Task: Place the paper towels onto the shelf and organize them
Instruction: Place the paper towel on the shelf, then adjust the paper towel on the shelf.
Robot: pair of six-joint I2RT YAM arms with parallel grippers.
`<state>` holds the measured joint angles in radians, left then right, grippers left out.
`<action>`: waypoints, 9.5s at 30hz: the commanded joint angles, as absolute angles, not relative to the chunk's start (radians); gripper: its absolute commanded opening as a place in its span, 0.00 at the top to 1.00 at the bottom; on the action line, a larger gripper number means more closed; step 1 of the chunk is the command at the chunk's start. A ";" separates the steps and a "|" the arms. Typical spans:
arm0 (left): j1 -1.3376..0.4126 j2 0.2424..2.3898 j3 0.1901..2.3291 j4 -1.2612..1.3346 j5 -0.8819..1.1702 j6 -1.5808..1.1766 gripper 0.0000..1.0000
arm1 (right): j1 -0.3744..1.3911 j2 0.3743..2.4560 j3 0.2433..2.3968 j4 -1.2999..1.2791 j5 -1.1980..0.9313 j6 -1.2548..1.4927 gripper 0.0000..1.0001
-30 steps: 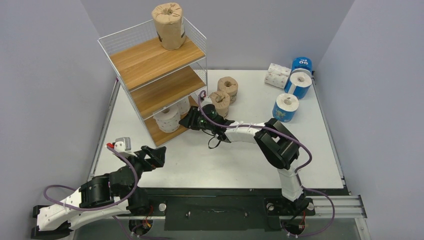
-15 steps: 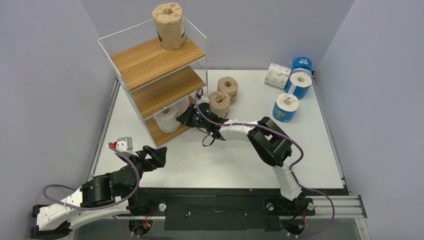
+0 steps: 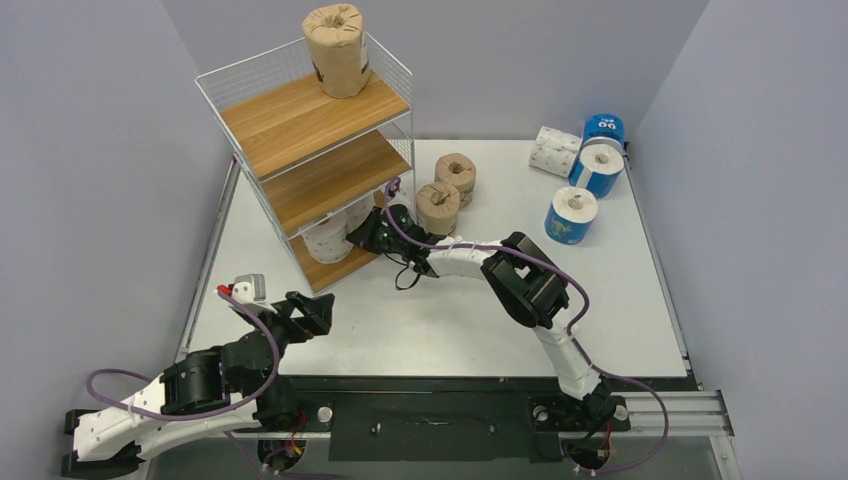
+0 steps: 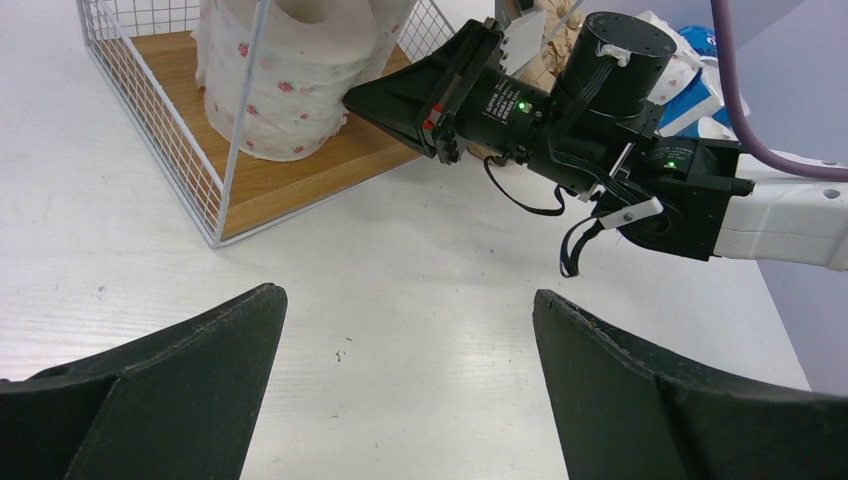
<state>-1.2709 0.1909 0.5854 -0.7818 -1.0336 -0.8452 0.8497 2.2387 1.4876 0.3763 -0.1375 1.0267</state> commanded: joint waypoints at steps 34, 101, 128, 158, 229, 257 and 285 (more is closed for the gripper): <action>-1.272 0.214 0.623 -0.757 -1.023 -0.867 0.06 | 0.896 2.379 1.717 0.387 -0.225 1.085 1.00; -1.272 0.244 0.741 -0.815 -0.946 -0.779 0.06 | 0.891 2.247 1.396 0.795 0.063 1.209 0.46; -1.275 0.397 0.870 -0.063 -1.364 0.179 0.08 | 0.873 2.270 1.435 0.750 0.009 1.092 0.51; -1.273 0.439 0.837 -0.280 -1.293 -0.093 0.05 | 0.904 2.428 1.714 0.549 -0.054 1.178 0.59; -1.272 0.429 0.808 -0.316 -1.251 -0.165 0.04 | 0.843 2.367 1.598 0.607 0.240 1.272 0.59; -1.272 0.415 0.796 -0.357 -1.236 -0.226 0.04 | 0.918 2.278 1.447 0.623 0.242 1.300 0.57; -1.273 0.421 0.811 -0.404 -1.229 -0.286 0.03 | 0.824 2.107 1.317 0.675 0.192 1.262 0.32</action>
<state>-1.2709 0.4183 0.7914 -0.4004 -1.2427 -0.2707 0.8440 2.1868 1.3441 0.6262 0.1837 1.2793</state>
